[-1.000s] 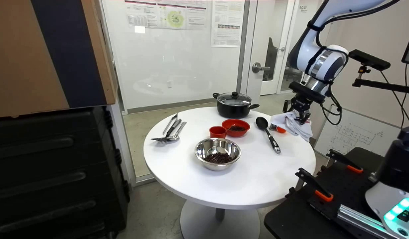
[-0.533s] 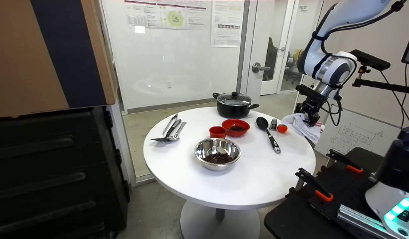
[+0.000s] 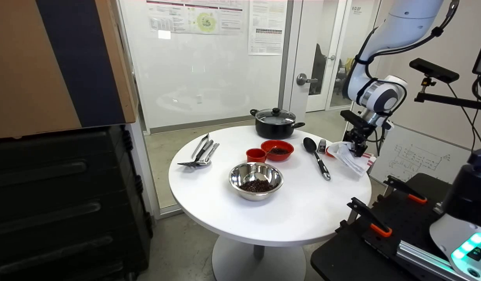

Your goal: Move the cloth to the right

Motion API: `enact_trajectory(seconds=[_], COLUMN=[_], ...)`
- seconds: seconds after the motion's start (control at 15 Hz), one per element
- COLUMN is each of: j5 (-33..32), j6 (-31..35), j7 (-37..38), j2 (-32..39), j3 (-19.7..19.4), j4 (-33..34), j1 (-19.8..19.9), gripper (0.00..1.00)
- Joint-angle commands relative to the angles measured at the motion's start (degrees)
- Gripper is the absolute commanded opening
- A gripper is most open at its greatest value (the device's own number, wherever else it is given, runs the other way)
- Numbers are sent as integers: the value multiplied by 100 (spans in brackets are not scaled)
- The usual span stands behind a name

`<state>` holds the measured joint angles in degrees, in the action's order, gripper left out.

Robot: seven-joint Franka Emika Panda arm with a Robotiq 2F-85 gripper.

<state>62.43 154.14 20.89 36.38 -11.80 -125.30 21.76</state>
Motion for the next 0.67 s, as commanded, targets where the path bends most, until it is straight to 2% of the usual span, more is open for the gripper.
enact_trajectory(seconds=[0.0,0.47,0.53,0.6], j5=[155,465,495,522], j6=[143,155,141,136], j7=[299,206,211,215], j2=[654,1122,1129,1135], j3=[-84,20,15,8], j4=[451,875,904,931], j1=[-188,-185,-191,-205], gripper=[0,0,22,27])
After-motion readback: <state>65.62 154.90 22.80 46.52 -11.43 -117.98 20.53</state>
